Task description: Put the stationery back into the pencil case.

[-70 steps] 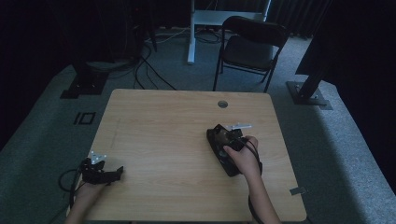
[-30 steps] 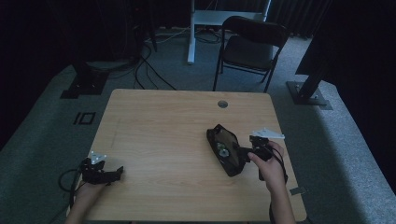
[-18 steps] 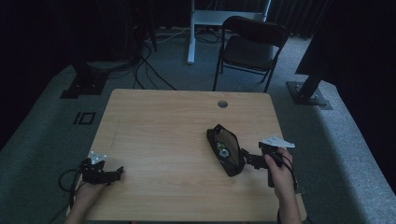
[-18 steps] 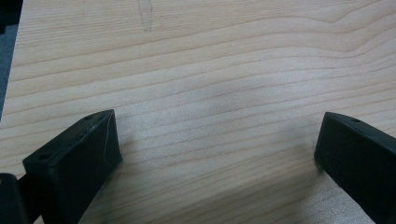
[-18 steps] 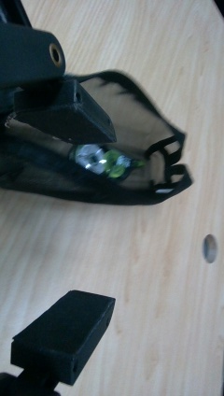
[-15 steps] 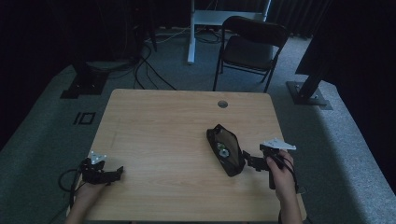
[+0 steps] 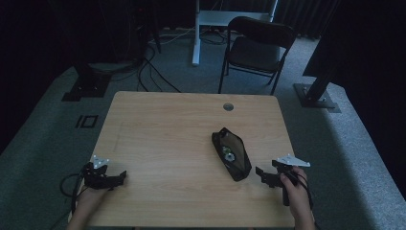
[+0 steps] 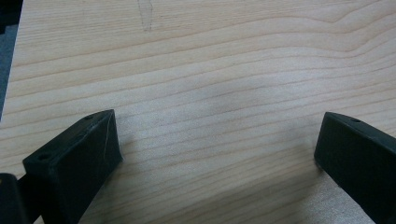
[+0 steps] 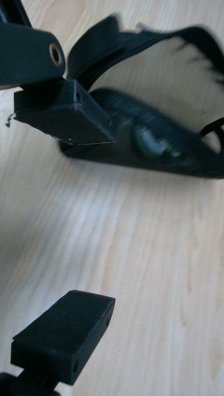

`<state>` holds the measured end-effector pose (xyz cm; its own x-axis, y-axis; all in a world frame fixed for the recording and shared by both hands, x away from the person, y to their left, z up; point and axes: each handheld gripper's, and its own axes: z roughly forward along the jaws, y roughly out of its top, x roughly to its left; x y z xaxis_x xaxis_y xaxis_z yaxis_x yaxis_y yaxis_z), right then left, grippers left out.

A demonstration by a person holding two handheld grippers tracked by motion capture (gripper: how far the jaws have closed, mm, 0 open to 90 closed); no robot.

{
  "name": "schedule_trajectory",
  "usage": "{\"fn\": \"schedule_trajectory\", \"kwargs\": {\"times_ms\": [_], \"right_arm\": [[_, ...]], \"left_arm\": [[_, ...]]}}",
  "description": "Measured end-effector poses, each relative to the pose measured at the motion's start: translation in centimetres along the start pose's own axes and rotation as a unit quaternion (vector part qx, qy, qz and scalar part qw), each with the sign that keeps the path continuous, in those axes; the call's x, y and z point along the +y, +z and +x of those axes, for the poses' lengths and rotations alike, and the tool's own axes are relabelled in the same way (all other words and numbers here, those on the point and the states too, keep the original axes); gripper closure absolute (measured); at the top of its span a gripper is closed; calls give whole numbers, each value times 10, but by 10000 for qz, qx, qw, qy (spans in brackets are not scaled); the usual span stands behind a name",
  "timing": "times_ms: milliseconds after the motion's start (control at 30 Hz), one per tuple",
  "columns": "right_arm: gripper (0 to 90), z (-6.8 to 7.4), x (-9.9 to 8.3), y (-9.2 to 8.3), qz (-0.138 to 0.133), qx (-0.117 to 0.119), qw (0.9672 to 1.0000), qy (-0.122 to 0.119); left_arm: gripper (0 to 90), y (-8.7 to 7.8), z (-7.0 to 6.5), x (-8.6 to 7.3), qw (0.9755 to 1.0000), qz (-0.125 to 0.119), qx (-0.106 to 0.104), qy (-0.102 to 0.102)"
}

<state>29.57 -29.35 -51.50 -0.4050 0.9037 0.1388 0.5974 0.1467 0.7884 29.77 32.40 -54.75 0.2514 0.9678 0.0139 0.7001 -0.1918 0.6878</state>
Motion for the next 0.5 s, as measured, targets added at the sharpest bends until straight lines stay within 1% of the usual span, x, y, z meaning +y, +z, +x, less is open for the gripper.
{"fn": "schedule_trajectory", "kwargs": {"times_ms": [100, 167, 333, 500], "right_arm": [[174, -4, -8, 1, 102, -37, 9999, -58], [174, -7, -14, 2, 149, -49, 9999, -32], [174, -13, -25, 1, 272, -76, 9996, -63], [174, -19, -35, -1, 380, -149, 9992, -17]], "left_arm": [[4, 0, 0, 0, 10000, -6, 1, -6], [4, 0, 0, 0, 10000, -8, 1, -6], [4, 0, 0, 0, 10000, -2, -1, -1], [4, 0, 0, 0, 10000, -1, 0, -2]]}}
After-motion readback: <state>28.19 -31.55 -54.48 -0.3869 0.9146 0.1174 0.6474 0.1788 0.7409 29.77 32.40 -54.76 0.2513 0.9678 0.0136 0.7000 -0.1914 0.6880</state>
